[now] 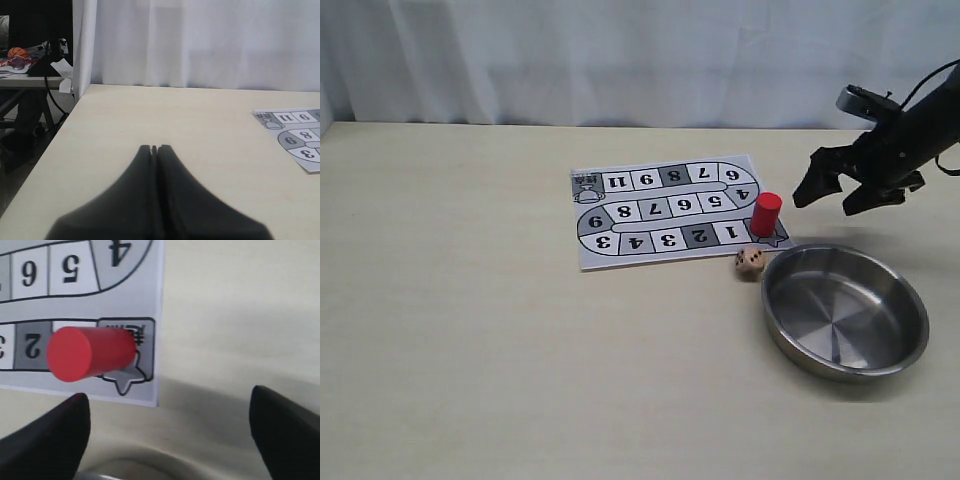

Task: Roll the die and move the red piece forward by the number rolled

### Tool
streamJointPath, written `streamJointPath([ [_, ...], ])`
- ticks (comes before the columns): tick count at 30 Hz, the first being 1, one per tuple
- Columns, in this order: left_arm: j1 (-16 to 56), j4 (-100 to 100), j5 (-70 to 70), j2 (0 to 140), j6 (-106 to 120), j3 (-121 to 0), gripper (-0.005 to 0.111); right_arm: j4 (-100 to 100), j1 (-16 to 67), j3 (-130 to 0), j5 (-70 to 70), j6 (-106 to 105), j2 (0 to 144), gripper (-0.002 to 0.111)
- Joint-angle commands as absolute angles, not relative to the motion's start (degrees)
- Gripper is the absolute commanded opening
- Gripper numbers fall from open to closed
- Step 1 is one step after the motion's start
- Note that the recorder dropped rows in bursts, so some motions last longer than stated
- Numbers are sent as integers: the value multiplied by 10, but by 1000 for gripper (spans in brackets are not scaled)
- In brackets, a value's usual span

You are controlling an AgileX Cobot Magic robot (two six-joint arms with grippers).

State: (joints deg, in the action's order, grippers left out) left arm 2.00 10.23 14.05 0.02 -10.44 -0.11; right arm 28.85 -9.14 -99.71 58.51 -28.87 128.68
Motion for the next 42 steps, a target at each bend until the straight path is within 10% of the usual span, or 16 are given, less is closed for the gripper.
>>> streamJointPath([
  [1, 20, 98, 134, 0, -107, 0, 0, 207, -93, -1000, 568, -227, 1278, 81],
  [22, 20, 98, 134, 0, -107, 0, 0, 166, -91, -1000, 534, -180, 1270, 79],
  [34, 20, 98, 134, 0, -107, 0, 0, 166, -91, -998, 599, -167, 1200, 4],
  [42, 20, 98, 133, 0, -107, 0, 0, 164, -91, -939, 629, -164, 1124, 4],
])
